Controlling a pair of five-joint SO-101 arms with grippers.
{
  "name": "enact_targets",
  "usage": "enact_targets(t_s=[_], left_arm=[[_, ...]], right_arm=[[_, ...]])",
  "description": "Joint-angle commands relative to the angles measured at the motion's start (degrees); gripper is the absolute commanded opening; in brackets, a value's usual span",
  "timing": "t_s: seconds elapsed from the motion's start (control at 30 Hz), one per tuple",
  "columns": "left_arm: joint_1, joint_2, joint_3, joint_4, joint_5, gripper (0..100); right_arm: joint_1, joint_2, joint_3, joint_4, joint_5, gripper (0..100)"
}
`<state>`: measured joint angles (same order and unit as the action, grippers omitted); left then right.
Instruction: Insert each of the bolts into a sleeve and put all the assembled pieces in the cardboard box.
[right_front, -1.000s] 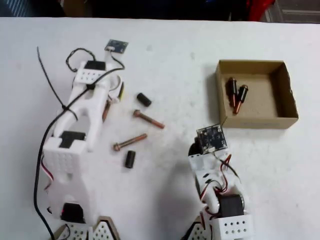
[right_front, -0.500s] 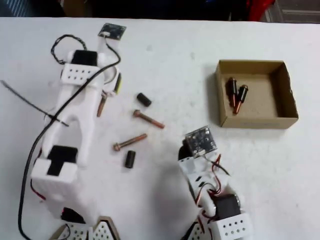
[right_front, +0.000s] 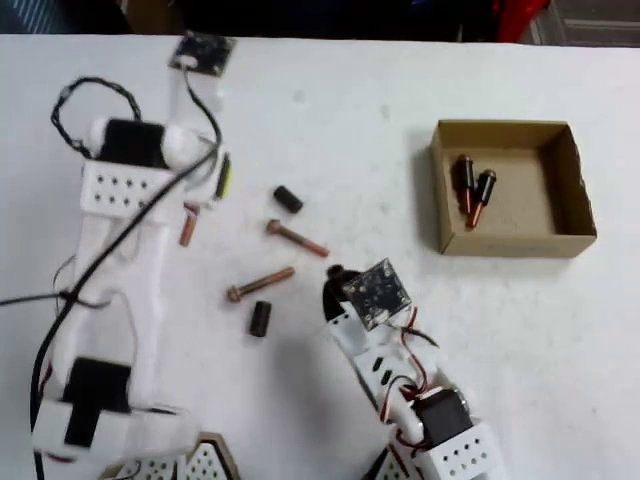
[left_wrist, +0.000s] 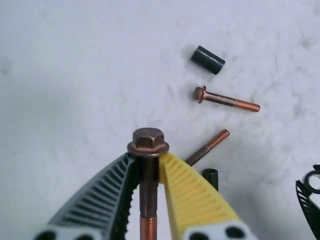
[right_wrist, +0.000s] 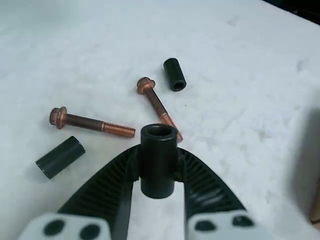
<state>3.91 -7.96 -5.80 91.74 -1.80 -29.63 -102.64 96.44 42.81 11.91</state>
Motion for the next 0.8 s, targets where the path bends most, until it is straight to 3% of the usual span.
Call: enact_targets(t_s=[0.0,0.3,0.47,0.7,0.77], left_arm=[[3.74,-10.86,7.38,-6.07,1.14,2],[6.9,-31.34,28.92,-22.15,1.32,2],[10.15,-36.35,34.55,-26.2,1.32,2],[14.02,-40.66,38.51,-34.99,1.85,2],[14.02,-42.68,40.09,-37.98,5.45,2]], right_arm=[[-2.15,-0.48,0.44,-3.91,-0.7,1.6],[-3.65,-0.48,0.44,-10.68,-0.97,1.6],[-7.25,-0.48,0.44,-14.46,-8.35,1.6],[-9.27,-0.48,0.44,-17.8,-8.79,1.6],[-9.19,-0.48,0.44,-18.15,-8.88,1.6]])
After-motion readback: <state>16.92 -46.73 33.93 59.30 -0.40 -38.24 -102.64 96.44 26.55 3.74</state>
